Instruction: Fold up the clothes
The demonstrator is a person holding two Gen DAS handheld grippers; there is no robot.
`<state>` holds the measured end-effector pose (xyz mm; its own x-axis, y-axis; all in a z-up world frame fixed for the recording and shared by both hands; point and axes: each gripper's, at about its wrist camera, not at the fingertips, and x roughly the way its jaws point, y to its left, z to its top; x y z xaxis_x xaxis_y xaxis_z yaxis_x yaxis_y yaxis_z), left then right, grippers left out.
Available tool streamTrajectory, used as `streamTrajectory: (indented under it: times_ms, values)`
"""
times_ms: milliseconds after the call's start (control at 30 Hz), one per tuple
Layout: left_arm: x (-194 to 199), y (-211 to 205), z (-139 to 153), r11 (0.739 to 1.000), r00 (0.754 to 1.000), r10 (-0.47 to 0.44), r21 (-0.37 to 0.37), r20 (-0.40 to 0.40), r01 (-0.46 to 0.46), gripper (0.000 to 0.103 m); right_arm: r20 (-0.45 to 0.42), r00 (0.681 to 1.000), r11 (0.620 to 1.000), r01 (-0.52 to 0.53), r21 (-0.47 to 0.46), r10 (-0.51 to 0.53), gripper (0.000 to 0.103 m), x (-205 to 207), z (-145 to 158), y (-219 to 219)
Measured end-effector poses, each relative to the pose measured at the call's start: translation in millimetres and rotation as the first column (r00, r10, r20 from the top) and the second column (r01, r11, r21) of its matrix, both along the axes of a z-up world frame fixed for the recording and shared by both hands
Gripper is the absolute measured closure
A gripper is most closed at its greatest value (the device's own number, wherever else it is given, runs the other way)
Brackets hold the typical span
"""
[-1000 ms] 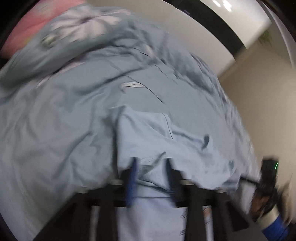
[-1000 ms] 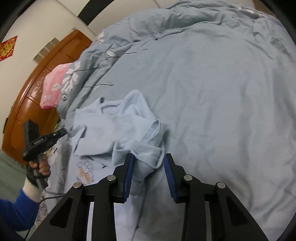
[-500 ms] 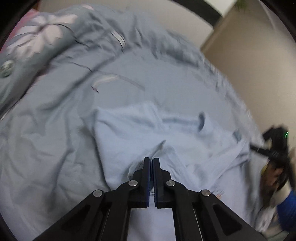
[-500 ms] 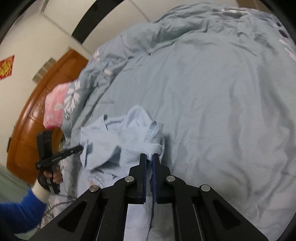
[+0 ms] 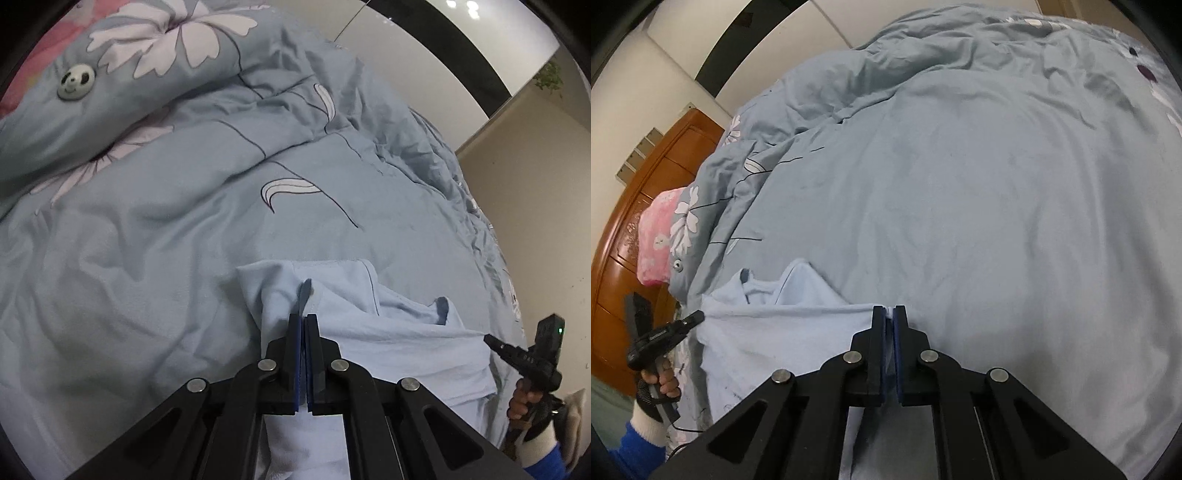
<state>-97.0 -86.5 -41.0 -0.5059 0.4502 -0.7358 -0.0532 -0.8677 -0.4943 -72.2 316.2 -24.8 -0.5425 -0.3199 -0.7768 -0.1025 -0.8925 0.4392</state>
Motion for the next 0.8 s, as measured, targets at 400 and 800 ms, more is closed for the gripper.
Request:
streamTrajectory:
  times_ms: [400, 800]
  values:
    - [13, -1, 6, 1.000, 0.999, 0.024, -0.012, -0.023, -0.025, 0.101, 0.071, 0.997, 0.994, -0.019, 0.106, 0.011, 0.100, -30, -16, -13]
    - [17, -5, -19, 0.996, 0.994, 0.079, -0.034, 0.070, -0.077, 0.101, 0.096, 0.995, 0.990, -0.006, 0.144, -0.008, 0.100, -28, -20, -19]
